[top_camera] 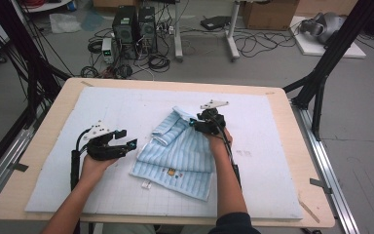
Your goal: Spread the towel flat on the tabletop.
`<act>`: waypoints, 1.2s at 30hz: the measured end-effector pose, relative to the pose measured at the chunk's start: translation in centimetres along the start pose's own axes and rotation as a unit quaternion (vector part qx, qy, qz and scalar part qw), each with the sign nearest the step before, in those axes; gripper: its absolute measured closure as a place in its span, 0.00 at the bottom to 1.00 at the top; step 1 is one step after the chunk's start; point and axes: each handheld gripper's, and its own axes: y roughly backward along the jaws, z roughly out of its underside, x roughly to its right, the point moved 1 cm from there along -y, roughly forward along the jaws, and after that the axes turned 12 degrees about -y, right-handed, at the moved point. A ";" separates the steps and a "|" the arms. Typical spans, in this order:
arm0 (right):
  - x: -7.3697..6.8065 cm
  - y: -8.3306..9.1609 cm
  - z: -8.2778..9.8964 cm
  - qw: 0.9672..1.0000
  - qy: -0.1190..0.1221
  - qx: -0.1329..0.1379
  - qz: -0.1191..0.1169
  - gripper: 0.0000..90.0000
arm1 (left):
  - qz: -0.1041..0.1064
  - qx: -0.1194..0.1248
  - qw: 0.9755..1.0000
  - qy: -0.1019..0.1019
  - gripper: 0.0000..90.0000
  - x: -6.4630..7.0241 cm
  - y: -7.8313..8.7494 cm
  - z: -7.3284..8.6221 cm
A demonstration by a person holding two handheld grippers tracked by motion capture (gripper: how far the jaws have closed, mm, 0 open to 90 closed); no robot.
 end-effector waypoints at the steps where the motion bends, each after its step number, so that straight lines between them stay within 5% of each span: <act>1: 0.0 -0.3 0.1 1.000 0.001 -0.007 0.000 0.73 | 0.000 0.000 1.000 0.000 0.40 0.0 0.0 0.0; 3: 0.2 -0.5 0.1 1.000 0.002 -0.013 0.001 0.90 | -0.005 0.001 1.000 0.001 0.40 -0.1 0.1 -0.1; 5: 0.3 -0.3 0.1 1.000 0.001 -0.001 0.005 0.93 | -0.004 -0.001 1.000 0.001 0.40 -0.2 0.2 -0.1; 7: 0.3 0.3 -0.1 1.000 -0.011 0.013 -0.012 0.79 | -0.004 0.000 1.000 -0.001 0.40 -0.2 0.1 -0.1; 13: -0.9 1.3 -0.7 0.996 0.018 0.025 -0.088 0.62 | -0.006 0.001 1.000 0.000 0.41 -0.3 0.1 -0.2; 16: -2.0 0.2 -0.6 0.997 0.048 0.005 -0.062 0.65 | -0.004 -0.001 1.000 -0.001 0.41 -0.2 -0.1 -0.2; 19: -1.6 -0.5 -0.7 0.998 0.050 -0.002 -0.037 0.95 | 0.000 -0.003 1.000 -0.004 0.43 0.0 -0.4 -0.4; 23: 0.5 0.3 -1.0 0.999 -0.002 0.034 0.030 0.96 | 0.009 -0.004 1.000 -0.006 0.45 -0.1 -1.2 -1.2; 26: 2.7 1.4 -0.9 0.990 -0.069 0.058 0.105 0.95 | 0.013 -0.006 1.000 -0.008 0.46 -0.1 -2.1 -2.0; 28: 3.7 1.8 -0.7 0.984 -0.078 0.052 0.154 0.87 | 0.019 -0.006 1.000 -0.012 0.46 -0.1 -2.9 -2.6; 31: 4.4 2.6 -0.5 0.982 -0.112 0.057 0.141 0.71 | 0.030 -0.018 0.999 -0.020 0.46 0.0 -4.4 -3.2; 36: 3.6 5.2 0.6 0.990 -0.065 0.063 0.108 0.68 | 0.043 -0.056 0.997 -0.018 0.46 -0.3 -7.6 -3.1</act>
